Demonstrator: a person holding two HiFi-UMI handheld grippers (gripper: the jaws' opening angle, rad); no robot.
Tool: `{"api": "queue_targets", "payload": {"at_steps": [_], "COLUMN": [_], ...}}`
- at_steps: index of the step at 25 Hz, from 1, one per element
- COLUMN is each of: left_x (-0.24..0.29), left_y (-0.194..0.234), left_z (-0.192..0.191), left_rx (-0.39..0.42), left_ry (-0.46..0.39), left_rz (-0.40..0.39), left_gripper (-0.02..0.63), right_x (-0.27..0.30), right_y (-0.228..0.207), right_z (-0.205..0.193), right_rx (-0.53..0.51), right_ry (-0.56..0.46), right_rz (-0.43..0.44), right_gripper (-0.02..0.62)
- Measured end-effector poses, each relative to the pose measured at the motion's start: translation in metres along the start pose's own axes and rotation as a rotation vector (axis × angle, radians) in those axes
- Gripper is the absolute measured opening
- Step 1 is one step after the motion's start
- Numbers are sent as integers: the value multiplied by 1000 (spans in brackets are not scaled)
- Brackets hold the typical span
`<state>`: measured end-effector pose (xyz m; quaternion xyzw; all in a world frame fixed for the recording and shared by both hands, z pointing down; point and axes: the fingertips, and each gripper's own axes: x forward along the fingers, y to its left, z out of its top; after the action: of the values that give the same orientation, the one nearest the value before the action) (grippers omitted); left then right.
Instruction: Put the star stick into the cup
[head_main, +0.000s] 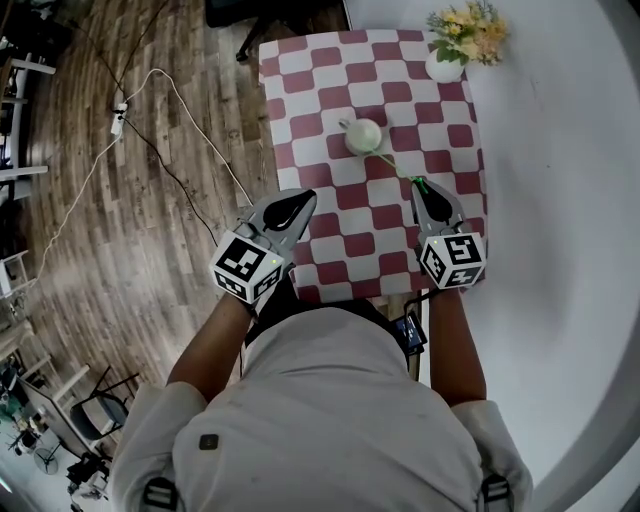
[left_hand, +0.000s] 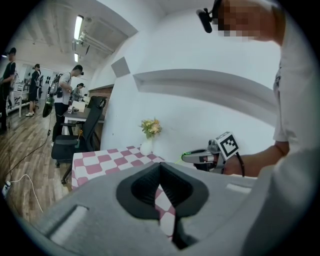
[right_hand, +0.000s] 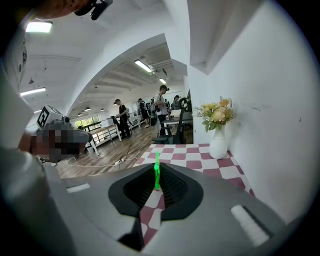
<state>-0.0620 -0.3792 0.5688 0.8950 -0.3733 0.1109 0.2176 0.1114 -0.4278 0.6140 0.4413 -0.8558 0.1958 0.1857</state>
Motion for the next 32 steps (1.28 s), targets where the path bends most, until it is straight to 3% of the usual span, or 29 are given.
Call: {"api": "queue_targets", "payload": {"at_steps": [15, 32], "left_x": [2, -27], "left_y": [6, -55], "left_z": [-9, 0], "left_rx": [-25, 35], "left_ry": [13, -51], "left_rz": [11, 25], "left_gripper": [3, 3], "right_x": [10, -54], "right_y": [-1, 23], "right_z": [2, 7], "right_rx": [4, -39], "right_ry": [-6, -83], "right_rz": [3, 8], "right_gripper": [60, 34]}}
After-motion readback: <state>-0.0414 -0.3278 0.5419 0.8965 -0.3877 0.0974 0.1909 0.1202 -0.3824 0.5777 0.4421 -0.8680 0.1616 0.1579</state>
